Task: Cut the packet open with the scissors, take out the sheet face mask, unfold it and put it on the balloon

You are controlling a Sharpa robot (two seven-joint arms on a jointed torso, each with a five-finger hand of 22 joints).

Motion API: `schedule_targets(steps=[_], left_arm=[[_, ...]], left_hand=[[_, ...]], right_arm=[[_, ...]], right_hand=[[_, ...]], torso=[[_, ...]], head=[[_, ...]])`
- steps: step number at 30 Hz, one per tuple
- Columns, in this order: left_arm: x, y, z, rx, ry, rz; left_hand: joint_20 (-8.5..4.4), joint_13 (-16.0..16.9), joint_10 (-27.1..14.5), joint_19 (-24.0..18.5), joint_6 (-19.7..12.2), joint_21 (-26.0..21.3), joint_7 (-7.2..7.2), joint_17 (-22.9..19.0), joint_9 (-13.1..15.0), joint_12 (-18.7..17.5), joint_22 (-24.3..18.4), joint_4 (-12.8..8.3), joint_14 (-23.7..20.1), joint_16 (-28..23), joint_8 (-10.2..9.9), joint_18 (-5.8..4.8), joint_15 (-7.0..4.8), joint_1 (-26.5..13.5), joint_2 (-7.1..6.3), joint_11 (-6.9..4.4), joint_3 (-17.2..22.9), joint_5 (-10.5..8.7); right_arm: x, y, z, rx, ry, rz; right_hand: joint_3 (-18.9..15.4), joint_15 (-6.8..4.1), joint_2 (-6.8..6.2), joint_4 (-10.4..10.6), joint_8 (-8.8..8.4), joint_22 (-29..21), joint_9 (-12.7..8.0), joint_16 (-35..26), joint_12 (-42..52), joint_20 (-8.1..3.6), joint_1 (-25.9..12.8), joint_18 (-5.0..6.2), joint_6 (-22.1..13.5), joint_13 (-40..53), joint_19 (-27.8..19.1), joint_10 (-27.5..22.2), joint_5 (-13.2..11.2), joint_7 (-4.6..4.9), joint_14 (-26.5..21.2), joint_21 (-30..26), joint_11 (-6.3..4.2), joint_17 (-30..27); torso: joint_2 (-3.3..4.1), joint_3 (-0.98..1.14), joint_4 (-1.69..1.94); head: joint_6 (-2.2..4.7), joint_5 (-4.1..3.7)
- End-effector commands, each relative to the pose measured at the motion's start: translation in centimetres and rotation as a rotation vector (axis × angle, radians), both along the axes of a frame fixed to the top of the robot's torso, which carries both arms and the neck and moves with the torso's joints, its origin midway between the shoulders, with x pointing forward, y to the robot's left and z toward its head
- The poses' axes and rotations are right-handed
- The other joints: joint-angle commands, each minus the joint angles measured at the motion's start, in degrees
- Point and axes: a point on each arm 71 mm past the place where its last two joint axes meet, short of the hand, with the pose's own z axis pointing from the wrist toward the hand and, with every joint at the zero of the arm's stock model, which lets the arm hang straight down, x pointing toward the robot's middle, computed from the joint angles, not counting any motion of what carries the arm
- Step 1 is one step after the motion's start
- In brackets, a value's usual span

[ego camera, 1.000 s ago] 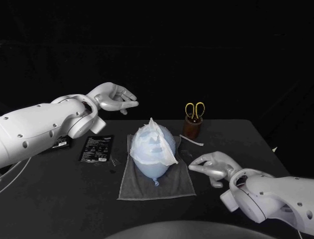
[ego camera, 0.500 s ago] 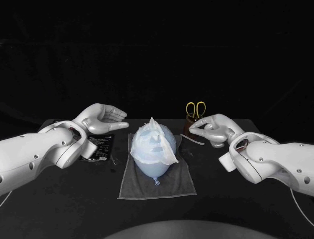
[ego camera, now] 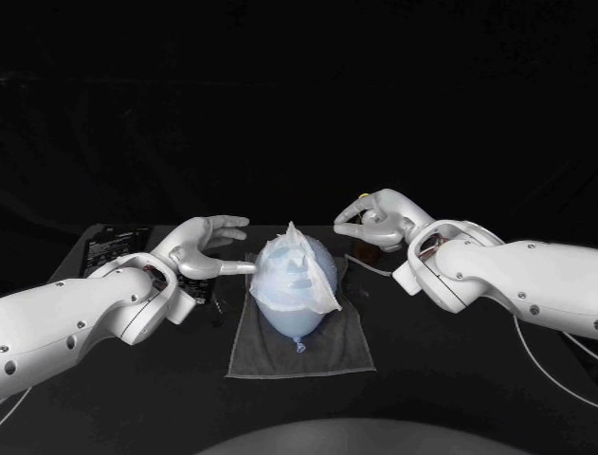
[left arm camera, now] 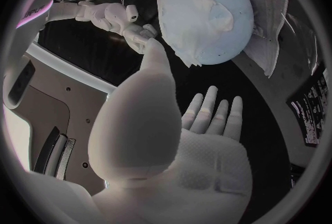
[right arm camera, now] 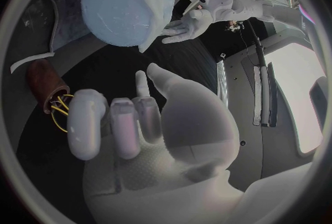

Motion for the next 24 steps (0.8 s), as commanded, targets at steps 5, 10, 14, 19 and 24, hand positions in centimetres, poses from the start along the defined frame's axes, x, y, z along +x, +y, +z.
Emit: schedule_targets(steps=[5, 10, 14, 19, 24], left_arm=[[-0.5, -1.6, -0.2, 0.048, 0.002, -0.073], [-0.5, -2.6, -0.5, 0.056, 0.032, -0.101], [-0.4, -3.4, -0.7, 0.06, 0.049, -0.116], [-0.2, -4.3, -1.0, 0.07, 0.073, -0.124], [-0.1, -4.7, -1.2, 0.081, 0.089, -0.125]], left_hand=[[0.02, 0.19, -1.38, -2.23, -0.23, -0.85, 2.7, -0.47, 0.17, -0.8, -0.12, 0.0, -1.82, -1.46, -0.09, -0.68, 1.5, -0.82, -0.31, -3.22, -0.3, 0.05], [0.05, -0.17, -4.71, -3.76, -1.45, -1.05, -2.78, -0.92, 0.13, -2.6, -0.23, 0.02, -3.74, -2.77, -0.7, -0.72, 1.16, -1.43, -0.45, -2.98, -0.43, 0.04], [0.07, -0.39, -7.52, -5.21, -3.04, -1.25, -3.61, -1.28, -0.1, -4.02, -0.4, 0.03, -5.31, -3.68, -1.54, -0.76, 1.16, -1.95, -0.61, -3.15, -0.66, 0.0], [0.11, -0.44, -9.42, -8.2, -5.1, -1.62, -3.8, -1.48, -0.4, -4.94, -0.76, 0.04, -6.27, -4.26, -2.61, -0.82, 1.26, -2.72, -0.76, -2.36, -0.76, -0.04], [0.12, -0.36, -10.14, -9.09, -7.13, -1.58, -0.77, -1.55, -0.7, -5.21, -0.77, 0.01, -6.67, -4.52, -3.65, -0.78, 1.2, -3.56, -0.79, -1.13, -0.8, -0.07]], right_arm=[[1.2, 1.9, -0.3, -0.062, 0.001, 0.042], [1.8, 2.9, -0.4, -0.069, 0.005, 0.052], [2.3, 3.5, -0.6, -0.081, 0.014, 0.055], [2.7, 4.2, -0.8, -0.09, 0.025, 0.068], [2.8, 4.9, -1.1, -0.097, 0.05, 0.095]], right_hand=[[-1.51, 0.65, -1.44, 0.65, -1.99, 11.55, -0.91, 0.36, -0.87, 0.88, -1.21, -0.82, -1.96, 10.03, 1.65, 2.26, 0.02, 0.98, 6.57, -1.2, 1.15, 15.07], [-2.13, 0.89, -1.69, 1.0, -2.59, 11.38, -1.15, 0.36, -1.31, 1.13, -1.54, -0.69, -2.41, 9.58, 1.42, 1.86, 0.0, 1.21, 6.57, -1.8, 1.39, 15.07], [-2.72, 1.05, -1.89, 1.33, -3.08, 11.18, -1.33, 0.36, -1.62, 1.31, -1.78, -0.55, -2.8, 9.26, 1.14, 1.55, -0.01, 1.37, 6.57, -2.48, 1.56, 15.07], [-3.01, 1.11, -1.88, 1.56, -3.18, 11.24, -1.36, 0.36, -1.55, 1.4, -1.92, -0.59, -2.75, 9.34, 1.2, 1.58, -0.01, 1.4, 6.57, -2.26, 1.61, 15.07], [-3.66, 1.11, -1.44, 2.42, -3.1, 11.33, -1.3, 0.36, -1.33, 1.52, -2.37, -0.63, -1.99, 9.58, 1.29, 1.76, -0.03, 1.29, 6.57, -1.94, 1.54, 15.07]], torso=[[0.03, 0.01, -0.02], [0.06, 0.0, 0.01], [0.04, -0.02, -0.03], [0.14, 0.0, -0.07], [0.11, 0.0, -0.06]], head=[[-0.13, 0.06], [-0.13, -0.04], [-0.2, 0.02], [-0.27, -0.05], [-0.52, -0.16]])
